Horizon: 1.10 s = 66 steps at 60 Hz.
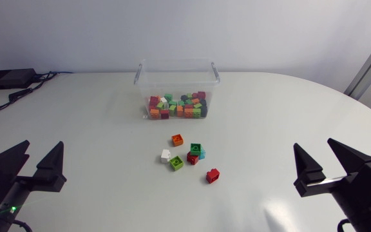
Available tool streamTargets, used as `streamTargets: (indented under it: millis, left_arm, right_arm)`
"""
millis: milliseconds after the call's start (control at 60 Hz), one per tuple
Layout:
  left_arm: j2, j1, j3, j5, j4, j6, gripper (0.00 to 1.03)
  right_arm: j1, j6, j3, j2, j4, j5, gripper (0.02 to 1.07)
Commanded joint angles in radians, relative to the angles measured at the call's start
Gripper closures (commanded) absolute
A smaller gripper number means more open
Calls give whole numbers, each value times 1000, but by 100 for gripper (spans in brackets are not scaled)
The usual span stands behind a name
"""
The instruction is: Place the duplo bricks in the container
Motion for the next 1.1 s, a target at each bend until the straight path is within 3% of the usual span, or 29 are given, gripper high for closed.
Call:
streamTargets:
  millis: [0,367,550,783,900,967,1083]
  left_arm:
    - [-10,2,-16,2,1,-13,5]
    - [-10,-9,-2,2,-5,-6,5]
    - [19,-32,72,3,-23,-3,5]
    - [340,-116,262,3,-17,-17,5]
    - [567,-137,348,5,-17,-9,11]
    - [776,-131,420,69,-37,-7,12]
    - [946,-139,483,126,-40,-7,12]
  right_arm:
    - [7,-4,-19,-7,-5,1,6]
    - [1,-23,-13,-7,10,5,6]
    - [16,-35,84,50,-28,-1,7]
    - [65,-33,251,312,-24,9,7]
    - [122,-35,293,421,-13,32,7]
    - [143,-35,339,578,-14,25,7]
    - [153,-27,394,730,-67,1,7]
